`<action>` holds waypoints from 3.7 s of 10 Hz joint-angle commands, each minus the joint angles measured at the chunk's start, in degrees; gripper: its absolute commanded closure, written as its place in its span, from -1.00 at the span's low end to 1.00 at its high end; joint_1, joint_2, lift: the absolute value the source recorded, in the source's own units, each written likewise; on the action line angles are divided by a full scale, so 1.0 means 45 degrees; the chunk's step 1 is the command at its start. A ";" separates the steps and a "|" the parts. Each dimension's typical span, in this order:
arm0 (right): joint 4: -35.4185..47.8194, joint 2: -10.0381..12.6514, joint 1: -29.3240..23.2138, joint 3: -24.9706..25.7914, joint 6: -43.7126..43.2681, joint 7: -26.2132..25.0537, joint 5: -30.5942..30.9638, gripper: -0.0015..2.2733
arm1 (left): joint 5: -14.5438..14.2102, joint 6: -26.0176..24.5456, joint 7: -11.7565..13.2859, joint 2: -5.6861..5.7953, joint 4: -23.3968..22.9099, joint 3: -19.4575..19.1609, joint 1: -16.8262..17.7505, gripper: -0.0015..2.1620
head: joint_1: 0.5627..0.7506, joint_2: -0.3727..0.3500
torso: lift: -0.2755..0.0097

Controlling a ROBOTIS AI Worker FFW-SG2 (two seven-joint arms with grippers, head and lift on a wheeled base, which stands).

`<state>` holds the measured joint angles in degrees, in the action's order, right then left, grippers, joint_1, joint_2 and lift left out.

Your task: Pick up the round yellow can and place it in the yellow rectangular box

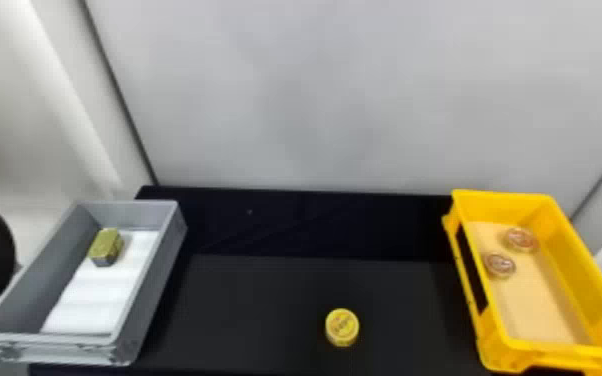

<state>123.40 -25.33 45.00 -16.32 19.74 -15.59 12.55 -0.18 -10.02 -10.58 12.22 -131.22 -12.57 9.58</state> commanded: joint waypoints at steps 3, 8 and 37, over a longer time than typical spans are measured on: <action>0.0273 0.0257 -0.0722 0.0089 0.2433 -0.0833 -0.2125 -1.00 | 0.0020 0.0000 -0.0032 -0.0019 0.0000 0.0019 -0.0020 -0.92 | 0.39 0.18 | 0.91; -0.0040 0.2757 -0.0585 0.0441 1.3610 0.7666 0.1724 -0.97 | 0.0039 -0.0078 -0.0032 -0.0098 0.0000 0.0156 0.0000 -0.92 | 0.39 0.18 | 0.91; -1.4239 0.4105 -0.4472 -0.1826 0.4348 1.6185 0.2408 -0.99 | -0.0176 0.0352 -0.0013 -0.0586 0.0566 0.1016 0.0312 -0.92 | 0.39 0.18 | 0.91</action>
<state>60.83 -6.90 24.34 -24.25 40.32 57.60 23.78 -0.97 -8.43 -10.63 9.58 -128.74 -8.11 10.81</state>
